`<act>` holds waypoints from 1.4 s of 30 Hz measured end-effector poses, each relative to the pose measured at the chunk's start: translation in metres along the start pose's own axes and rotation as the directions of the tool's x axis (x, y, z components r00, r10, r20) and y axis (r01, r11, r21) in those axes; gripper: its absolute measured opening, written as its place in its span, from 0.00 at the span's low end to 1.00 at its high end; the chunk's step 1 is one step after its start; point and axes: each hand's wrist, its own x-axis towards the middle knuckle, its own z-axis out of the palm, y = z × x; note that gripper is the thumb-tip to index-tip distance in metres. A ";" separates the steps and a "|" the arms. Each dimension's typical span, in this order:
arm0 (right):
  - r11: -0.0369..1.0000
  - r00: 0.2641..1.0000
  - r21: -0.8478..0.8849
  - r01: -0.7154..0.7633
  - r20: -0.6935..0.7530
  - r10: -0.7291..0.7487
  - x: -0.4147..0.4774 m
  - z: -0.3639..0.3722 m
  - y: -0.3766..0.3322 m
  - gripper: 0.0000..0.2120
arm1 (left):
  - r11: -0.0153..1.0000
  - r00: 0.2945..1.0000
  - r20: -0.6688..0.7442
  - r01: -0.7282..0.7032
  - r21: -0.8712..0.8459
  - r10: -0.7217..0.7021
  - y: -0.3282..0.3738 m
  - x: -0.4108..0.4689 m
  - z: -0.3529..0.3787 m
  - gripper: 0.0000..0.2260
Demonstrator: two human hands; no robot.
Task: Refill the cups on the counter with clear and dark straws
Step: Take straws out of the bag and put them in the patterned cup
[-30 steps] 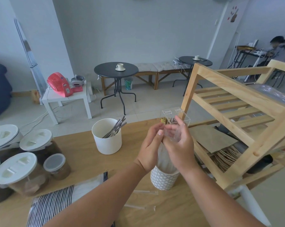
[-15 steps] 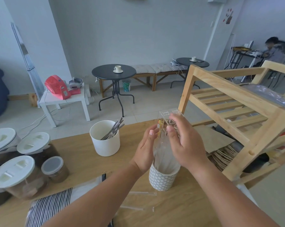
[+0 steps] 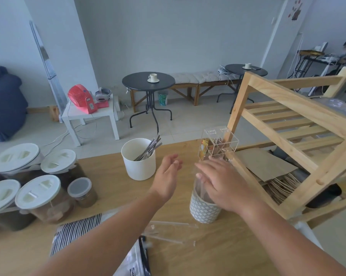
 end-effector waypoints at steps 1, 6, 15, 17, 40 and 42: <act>1.000 0.999 0.028 0.002 -0.032 -0.001 -0.001 -0.003 -0.002 0.34 | 0.985 0.999 0.033 0.021 0.173 -0.027 -0.009 -0.001 -0.012 0.14; 0.984 0.925 0.173 0.046 -0.378 0.023 -0.003 -0.014 -0.008 0.26 | 0.388 0.803 0.454 -0.304 0.870 -0.388 -0.061 -0.024 -0.052 0.31; 0.897 0.765 0.121 0.426 -0.577 -0.286 -0.050 0.060 -0.072 0.14 | 0.000 0.783 0.551 -0.575 0.818 -0.288 -0.090 -0.052 -0.063 0.29; 0.893 0.773 -0.056 0.446 -0.479 -0.416 -0.056 0.089 -0.080 0.11 | 0.089 0.806 0.540 -0.535 0.840 -0.242 -0.082 -0.052 -0.071 0.25; 0.969 0.695 -0.175 0.177 -0.675 -0.249 -0.010 0.054 -0.079 0.17 | 0.198 0.903 0.144 -0.068 0.978 -0.405 -0.075 -0.070 -0.184 0.31; 0.890 0.787 -0.094 0.446 -0.432 -0.440 -0.018 0.078 -0.101 0.09 | 0.168 0.890 0.095 -0.021 0.986 -0.447 -0.074 -0.073 -0.191 0.33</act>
